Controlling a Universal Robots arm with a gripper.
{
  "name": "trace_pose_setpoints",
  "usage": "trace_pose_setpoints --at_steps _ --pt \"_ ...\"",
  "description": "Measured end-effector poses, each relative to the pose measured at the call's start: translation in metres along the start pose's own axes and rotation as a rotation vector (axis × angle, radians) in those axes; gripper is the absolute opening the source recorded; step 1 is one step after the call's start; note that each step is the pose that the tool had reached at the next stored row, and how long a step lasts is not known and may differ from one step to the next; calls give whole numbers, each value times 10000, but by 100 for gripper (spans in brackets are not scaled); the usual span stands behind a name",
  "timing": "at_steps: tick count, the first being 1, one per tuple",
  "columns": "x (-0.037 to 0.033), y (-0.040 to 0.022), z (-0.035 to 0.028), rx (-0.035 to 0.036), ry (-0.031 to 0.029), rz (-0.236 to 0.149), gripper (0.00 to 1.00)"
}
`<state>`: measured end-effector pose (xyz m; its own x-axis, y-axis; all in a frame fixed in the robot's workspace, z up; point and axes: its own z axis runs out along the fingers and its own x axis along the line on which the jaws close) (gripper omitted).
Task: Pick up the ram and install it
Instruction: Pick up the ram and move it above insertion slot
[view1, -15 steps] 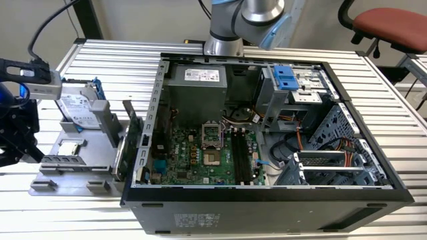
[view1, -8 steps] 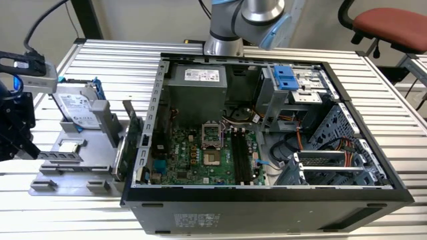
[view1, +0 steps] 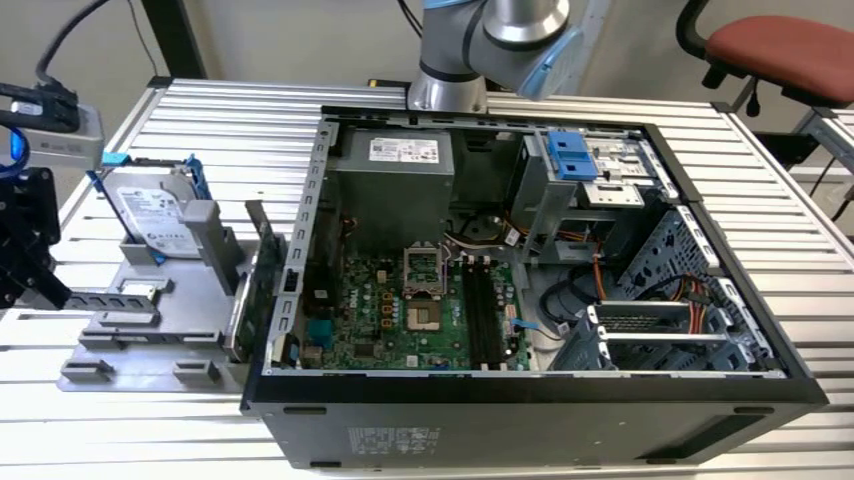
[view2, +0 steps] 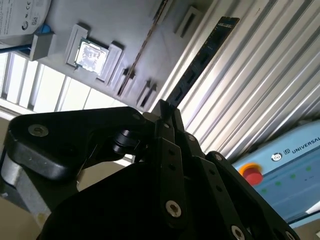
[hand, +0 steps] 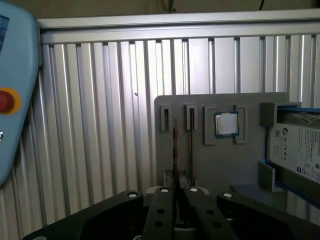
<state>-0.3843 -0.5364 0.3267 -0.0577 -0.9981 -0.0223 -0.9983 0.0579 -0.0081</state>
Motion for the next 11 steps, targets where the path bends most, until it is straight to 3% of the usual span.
trace_pose_setpoints --at_steps 11 --pt "-3 3 -135 4 2 0 0"
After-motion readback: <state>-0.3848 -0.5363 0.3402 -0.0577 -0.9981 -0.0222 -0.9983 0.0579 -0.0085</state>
